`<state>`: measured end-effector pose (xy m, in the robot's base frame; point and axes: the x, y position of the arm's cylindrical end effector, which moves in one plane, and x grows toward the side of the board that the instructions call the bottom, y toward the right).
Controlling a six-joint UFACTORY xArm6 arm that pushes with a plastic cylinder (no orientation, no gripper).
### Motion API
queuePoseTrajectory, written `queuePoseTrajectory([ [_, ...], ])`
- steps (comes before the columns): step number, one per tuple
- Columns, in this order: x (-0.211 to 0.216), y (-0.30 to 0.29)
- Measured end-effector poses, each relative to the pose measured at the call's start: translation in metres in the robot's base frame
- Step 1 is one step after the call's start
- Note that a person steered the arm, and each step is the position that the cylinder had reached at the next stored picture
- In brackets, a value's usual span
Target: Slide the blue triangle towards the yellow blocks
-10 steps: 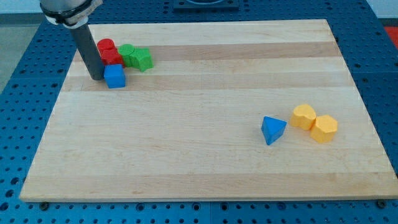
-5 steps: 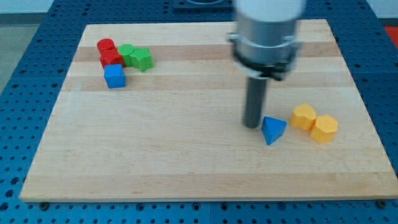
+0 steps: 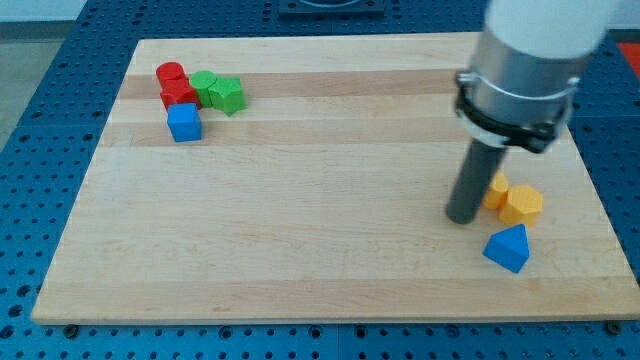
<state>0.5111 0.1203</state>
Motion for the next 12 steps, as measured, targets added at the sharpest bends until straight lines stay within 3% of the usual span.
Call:
queuePoseTrajectory([
  [1,0.028,-0.04],
  [2,0.103,-0.039],
  [3,0.107,-0.034],
  [4,0.098,0.059],
  [5,0.096,0.101],
  [7,0.047,0.095],
  [9,0.047,0.078],
  [12,0.047,-0.003],
])
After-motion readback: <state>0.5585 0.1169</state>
